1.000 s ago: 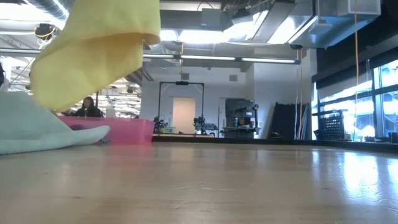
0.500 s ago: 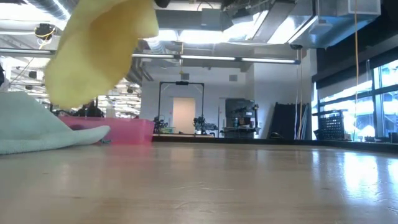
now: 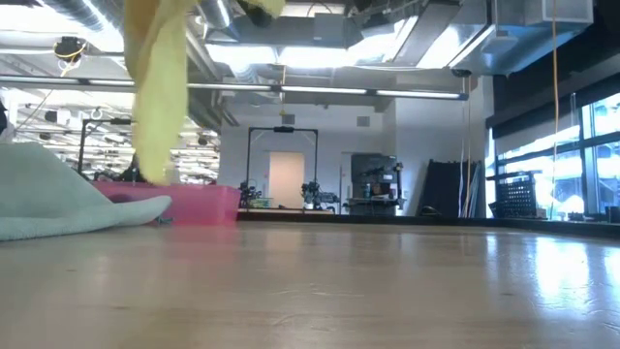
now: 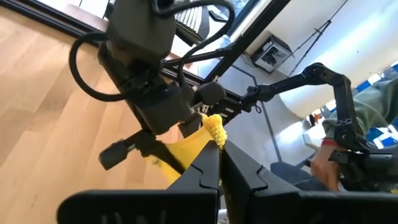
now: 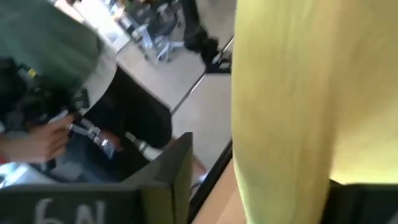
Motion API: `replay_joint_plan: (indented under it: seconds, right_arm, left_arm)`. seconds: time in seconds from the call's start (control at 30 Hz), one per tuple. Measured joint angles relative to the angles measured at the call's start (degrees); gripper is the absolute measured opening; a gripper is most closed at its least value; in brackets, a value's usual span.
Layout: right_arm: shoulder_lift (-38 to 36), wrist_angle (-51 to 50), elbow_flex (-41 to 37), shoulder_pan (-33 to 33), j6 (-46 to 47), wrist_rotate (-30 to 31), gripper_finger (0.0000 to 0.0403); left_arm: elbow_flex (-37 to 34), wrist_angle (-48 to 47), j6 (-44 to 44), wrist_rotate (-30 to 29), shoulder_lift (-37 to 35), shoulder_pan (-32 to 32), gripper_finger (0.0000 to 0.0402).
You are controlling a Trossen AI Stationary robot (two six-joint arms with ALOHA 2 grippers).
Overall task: Fold microfiber towels
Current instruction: Fold the right yellow microfiber towel on the table
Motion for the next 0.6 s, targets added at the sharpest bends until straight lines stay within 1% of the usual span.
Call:
replay_joint_plan:
  seconds: [0.1, 0.23, 0.37, 0.5, 0.6]
  right_arm:
    - [0.00, -2.40, 0.00, 0.00, -0.66, -1.05, 0.0102]
    - [-0.02, -2.79, 0.02, -0.42, -0.64, -3.33, 0.0071]
    - [-0.02, -3.80, 0.02, -1.20, -0.57, -6.63, 0.0047]
    - [-0.02, -8.83, 0.04, -1.85, -1.39, -9.23, 0.0037]
    - [-0.02, -15.35, 0.04, -2.01, -4.90, -9.55, 0.0038]
  left_arm:
    - [0.00, 0.06, 0.00, 0.00, -0.17, 0.00, 0.0000]
    - [0.00, -0.17, -0.02, 0.00, -0.06, 0.00, 0.0000]
    - [0.00, -2.79, -0.04, -0.01, -0.08, 0.00, 0.0000]
    - [0.00, -3.93, -0.56, -0.02, -0.08, -0.02, 0.0000]
    - [0.00, -3.94, -0.61, -0.02, -0.26, -0.02, 0.0000]
